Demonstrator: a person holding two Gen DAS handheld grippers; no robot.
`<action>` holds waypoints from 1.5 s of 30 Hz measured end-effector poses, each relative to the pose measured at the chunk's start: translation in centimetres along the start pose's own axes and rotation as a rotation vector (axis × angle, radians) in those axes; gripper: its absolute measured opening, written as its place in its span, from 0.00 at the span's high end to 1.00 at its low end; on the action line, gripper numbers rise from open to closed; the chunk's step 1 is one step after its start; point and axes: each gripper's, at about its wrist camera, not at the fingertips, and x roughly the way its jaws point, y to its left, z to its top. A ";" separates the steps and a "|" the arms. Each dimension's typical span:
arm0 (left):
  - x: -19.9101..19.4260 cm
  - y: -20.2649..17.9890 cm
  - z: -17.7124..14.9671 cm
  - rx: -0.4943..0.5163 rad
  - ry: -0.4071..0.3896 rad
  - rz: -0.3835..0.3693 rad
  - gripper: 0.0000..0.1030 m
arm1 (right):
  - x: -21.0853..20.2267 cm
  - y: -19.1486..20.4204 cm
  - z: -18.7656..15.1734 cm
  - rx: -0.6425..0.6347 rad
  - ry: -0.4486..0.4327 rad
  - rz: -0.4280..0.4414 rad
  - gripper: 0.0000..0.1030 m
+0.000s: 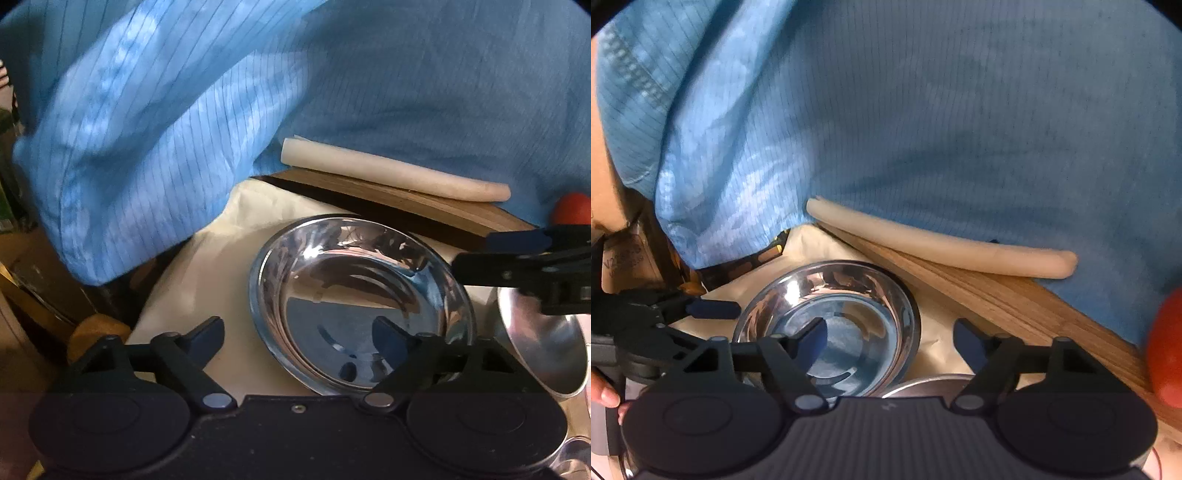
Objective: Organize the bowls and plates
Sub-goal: 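Move both grippers to the large deep steel plate and grip its rim, then lift the deep steel plate with both grippers and carry it over the smaller steel plate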
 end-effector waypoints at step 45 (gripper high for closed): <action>-2.0 0.3 -0.7 -0.098 -0.065 -0.037 0.79 | 2.3 -0.8 -0.1 0.178 0.107 -0.067 0.88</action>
